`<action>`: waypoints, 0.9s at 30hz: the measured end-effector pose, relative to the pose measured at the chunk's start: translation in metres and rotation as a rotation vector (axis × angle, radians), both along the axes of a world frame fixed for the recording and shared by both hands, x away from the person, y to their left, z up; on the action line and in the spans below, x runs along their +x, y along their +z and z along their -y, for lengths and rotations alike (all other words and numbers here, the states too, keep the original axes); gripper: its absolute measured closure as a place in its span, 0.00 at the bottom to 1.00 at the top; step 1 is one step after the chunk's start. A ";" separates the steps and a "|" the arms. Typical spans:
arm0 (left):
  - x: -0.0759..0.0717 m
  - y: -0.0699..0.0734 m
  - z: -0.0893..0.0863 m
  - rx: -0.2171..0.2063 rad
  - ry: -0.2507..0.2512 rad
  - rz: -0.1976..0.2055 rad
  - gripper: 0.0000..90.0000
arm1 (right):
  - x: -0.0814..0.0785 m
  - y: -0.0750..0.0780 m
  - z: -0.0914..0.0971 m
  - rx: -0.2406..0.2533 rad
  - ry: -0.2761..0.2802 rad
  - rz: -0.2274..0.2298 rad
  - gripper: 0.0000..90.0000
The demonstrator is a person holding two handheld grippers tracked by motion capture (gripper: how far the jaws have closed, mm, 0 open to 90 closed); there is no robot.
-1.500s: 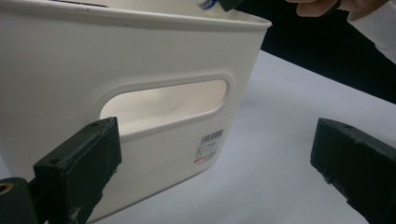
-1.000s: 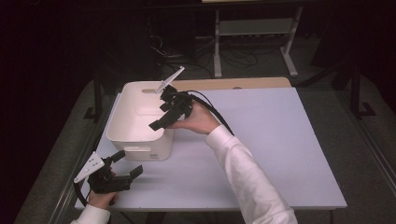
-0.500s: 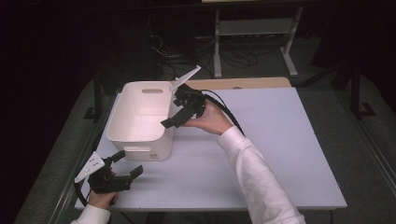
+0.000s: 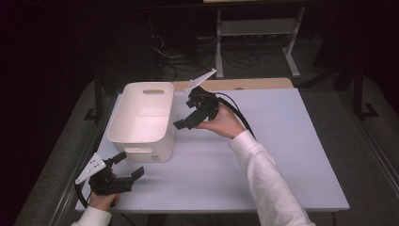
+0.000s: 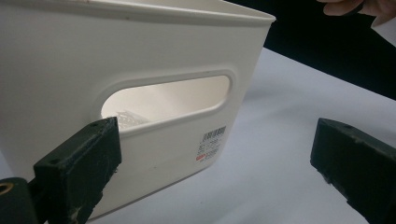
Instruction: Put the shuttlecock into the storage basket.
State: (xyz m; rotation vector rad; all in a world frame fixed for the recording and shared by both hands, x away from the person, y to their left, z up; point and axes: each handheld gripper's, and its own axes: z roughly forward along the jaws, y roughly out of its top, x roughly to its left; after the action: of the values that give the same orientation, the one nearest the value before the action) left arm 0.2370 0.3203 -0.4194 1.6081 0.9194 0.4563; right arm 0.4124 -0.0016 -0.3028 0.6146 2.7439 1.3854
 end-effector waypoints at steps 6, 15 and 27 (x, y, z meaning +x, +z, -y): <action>0.000 0.000 0.000 -0.004 -0.001 0.000 0.02 | 0.000 -0.005 0.011 -0.004 -0.009 0.008 0.00; 0.000 0.000 0.000 -0.001 -0.001 -0.001 0.02 | -0.001 -0.011 0.021 0.005 -0.034 -0.009 0.00; 0.000 0.000 0.000 -0.002 0.000 -0.006 0.02 | -0.007 -0.018 0.032 0.019 -0.052 -0.048 0.00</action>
State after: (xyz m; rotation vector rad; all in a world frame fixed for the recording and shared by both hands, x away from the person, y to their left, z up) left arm 0.2371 0.3204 -0.4194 1.6083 0.9236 0.4507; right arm 0.4056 -0.0334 -0.3206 0.7243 2.7328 1.4062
